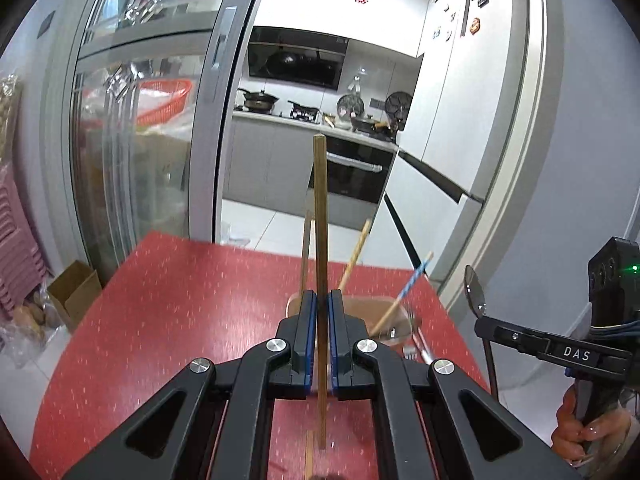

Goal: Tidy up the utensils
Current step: 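Lift the spoon and chopstick upright and lower both into the beige holder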

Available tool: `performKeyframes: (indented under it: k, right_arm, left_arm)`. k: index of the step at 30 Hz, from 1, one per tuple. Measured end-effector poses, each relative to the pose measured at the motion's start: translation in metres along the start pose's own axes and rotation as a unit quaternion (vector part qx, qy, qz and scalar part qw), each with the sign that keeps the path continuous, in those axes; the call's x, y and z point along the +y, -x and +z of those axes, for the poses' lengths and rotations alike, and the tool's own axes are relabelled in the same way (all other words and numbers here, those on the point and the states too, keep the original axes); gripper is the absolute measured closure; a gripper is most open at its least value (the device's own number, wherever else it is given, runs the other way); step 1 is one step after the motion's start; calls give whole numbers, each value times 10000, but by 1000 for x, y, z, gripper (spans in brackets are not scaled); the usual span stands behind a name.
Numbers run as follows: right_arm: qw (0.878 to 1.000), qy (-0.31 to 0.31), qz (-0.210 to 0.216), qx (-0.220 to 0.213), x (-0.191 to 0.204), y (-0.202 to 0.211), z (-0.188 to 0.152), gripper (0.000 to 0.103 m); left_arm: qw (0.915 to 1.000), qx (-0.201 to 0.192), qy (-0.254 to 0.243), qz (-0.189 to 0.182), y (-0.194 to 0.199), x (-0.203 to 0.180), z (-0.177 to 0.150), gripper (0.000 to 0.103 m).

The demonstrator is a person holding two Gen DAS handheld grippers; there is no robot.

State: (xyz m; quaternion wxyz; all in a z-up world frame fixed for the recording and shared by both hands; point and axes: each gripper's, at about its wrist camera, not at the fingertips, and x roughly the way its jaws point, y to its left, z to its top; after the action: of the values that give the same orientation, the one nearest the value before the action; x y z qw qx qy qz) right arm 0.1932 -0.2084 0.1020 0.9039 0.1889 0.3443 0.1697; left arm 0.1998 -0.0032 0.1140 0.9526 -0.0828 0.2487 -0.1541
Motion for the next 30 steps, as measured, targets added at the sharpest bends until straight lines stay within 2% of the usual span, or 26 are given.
performKeyframes:
  k: [8,16,25,30]
  right_arm:
    - [9993,-9,-23,-361,-2,-24,45,91]
    - [9973,185,-157,-687,-1,-72,71,91]
    - [9944,585,-387,-795,-4,-126,63,91]
    - [9947,567,-388,-769,-12,-140,61,91]
  left_arm:
    - [9998,-179,-86,35,-34,-9,38,74]
    - [9995,-241,-90,175,-71,-8,52,74]
    - [9992,-198,103,337,-110,5,48,74]
    - [9989,-231,25,401,-121,5,38,74]
